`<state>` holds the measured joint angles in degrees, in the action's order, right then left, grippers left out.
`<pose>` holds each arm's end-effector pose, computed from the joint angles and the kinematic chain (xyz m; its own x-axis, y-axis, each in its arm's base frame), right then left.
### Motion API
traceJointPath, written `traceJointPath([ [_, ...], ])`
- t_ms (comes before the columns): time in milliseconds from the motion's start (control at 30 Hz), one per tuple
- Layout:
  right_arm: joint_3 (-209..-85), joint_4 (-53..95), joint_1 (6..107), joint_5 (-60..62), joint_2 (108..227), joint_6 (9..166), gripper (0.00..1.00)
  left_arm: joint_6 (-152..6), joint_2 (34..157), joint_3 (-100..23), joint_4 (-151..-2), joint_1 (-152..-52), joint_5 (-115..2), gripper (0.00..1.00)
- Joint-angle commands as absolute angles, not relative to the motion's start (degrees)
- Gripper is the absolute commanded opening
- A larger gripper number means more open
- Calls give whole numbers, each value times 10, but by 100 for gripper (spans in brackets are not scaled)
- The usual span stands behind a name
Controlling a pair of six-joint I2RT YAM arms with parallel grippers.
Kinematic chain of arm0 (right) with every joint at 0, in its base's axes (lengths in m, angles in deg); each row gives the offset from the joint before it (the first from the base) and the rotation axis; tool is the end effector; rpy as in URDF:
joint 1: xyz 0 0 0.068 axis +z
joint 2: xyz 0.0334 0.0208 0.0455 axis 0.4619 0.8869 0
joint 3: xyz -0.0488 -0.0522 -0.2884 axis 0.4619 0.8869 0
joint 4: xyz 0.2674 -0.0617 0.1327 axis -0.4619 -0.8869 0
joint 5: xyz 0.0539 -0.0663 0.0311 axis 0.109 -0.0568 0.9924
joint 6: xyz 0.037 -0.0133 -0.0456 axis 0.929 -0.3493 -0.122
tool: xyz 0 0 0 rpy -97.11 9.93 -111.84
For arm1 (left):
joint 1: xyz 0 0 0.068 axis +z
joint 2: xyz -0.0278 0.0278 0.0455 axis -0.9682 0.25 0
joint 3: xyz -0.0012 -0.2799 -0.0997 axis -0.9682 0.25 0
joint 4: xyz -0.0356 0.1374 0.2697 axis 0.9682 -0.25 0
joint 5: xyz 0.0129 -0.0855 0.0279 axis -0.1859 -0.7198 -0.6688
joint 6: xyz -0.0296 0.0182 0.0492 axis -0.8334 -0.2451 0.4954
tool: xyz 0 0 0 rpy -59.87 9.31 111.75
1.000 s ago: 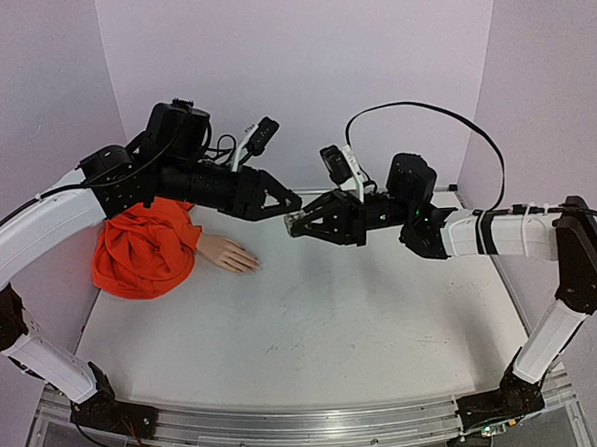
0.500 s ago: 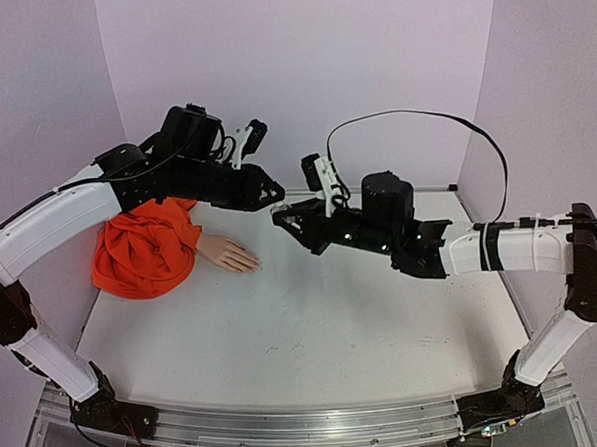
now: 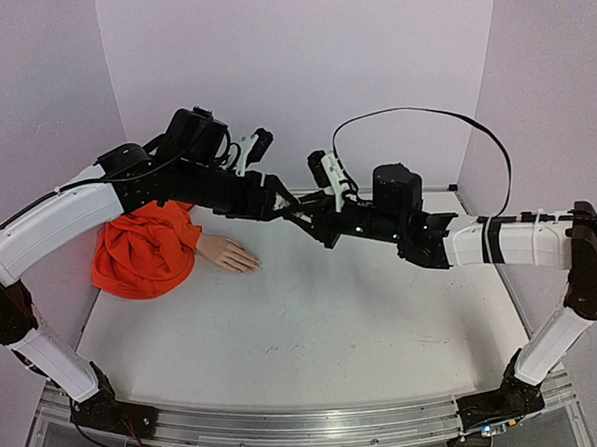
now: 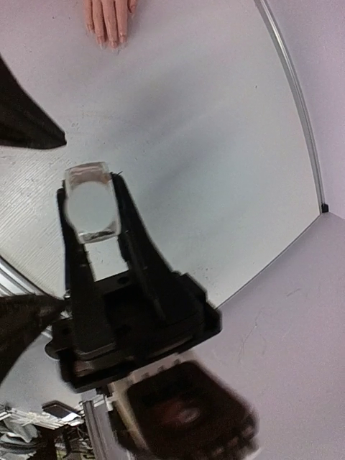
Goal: Paint the nails
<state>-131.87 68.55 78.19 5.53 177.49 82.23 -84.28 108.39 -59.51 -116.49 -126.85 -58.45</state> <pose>0.2590 0.3311 0.3376 0.1517 0.2226 -0.9630 -0.8902 0.4542 -0.0353 0.2401 -0.3127 0.4214 -0.6553 0.1983 -0.7288 0.6559 0.6280 -0.4188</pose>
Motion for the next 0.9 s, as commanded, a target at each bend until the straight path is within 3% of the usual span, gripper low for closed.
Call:
traceJointPath([
  [0, -1335, 760, 710, 367, 1778, 889, 0, -807, 1040, -604, -1150, -1266, -648, 79],
  [100, -1355, 779, 697, 470, 1798, 925, 0, -789, 1042, -608, -1142, -1265, -675, 83],
  [200, -1358, 808, 695, 492, 1804, 952, 0, -781, 1049, -617, -1137, -1264, -682, 61],
  [233, -1356, 813, 694, 490, 1803, 956, 0, -781, 1052, -619, -1136, -1264, -681, 58],
  [433, -1355, 820, 694, 492, 1807, 969, 0, -795, 1058, -609, -1119, -1264, -711, 58],
  [800, -1345, 819, 693, 448, 1806, 960, 0, -796, 1087, -624, -1116, -1264, -716, 13],
  [867, -1343, 799, 694, 399, 1800, 945, 0, -804, 1090, -627, -1119, -1264, -692, 9],
])
